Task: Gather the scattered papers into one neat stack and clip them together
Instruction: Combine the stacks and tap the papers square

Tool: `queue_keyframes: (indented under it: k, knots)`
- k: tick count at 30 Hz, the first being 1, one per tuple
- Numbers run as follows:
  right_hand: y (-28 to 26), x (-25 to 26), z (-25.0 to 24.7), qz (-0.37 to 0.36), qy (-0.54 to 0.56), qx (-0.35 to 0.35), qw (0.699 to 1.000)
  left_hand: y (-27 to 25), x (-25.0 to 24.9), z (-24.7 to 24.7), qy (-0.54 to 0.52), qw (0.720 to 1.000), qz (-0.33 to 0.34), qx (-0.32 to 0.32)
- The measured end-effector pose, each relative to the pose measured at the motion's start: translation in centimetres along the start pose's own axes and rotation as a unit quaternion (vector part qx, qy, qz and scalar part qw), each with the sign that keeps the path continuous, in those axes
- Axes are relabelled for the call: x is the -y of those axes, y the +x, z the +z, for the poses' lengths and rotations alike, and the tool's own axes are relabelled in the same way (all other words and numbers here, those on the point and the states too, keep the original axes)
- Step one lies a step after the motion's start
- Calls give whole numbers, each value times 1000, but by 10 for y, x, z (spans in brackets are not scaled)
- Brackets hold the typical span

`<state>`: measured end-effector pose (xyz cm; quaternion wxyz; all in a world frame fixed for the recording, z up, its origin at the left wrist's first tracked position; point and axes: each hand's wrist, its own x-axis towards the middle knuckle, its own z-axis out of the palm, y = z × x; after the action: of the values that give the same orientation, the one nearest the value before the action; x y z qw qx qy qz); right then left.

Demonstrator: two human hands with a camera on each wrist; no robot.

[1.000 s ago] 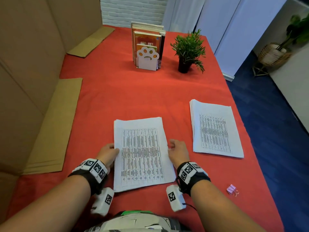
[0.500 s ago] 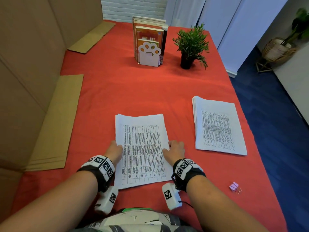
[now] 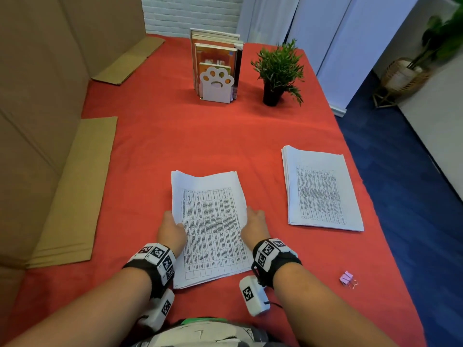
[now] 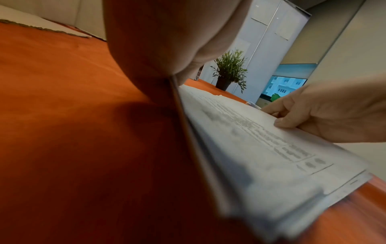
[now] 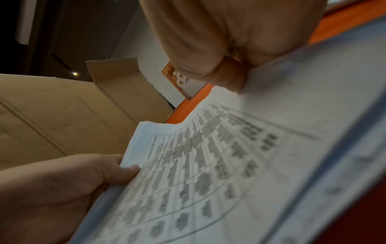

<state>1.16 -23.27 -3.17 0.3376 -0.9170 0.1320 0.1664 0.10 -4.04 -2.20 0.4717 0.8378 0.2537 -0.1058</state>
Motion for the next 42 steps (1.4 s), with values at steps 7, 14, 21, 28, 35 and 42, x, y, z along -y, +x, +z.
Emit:
queue_keyframes:
  k: [7,14,21,28,35,42]
  knots:
    - [7,-30,-53,-1,-38,-65,997,4,-17,5,-19,999,39,-7]
    - [31,-93,-153,104,15,-155,982,-11,-45,50,-6,998,23,56]
    - [47,-164,-212,228,-26,-163,960,-21,-49,83,1,998,-16,60]
    - [77,-197,-218,272,7,-48,961,-21,-44,84,-24,994,-87,56]
    - [86,-190,-217,246,67,-46,966,-16,-34,89,-1,994,-106,30]
    - [61,-159,-227,154,117,-154,969,-18,-30,70,17,993,-110,-50]
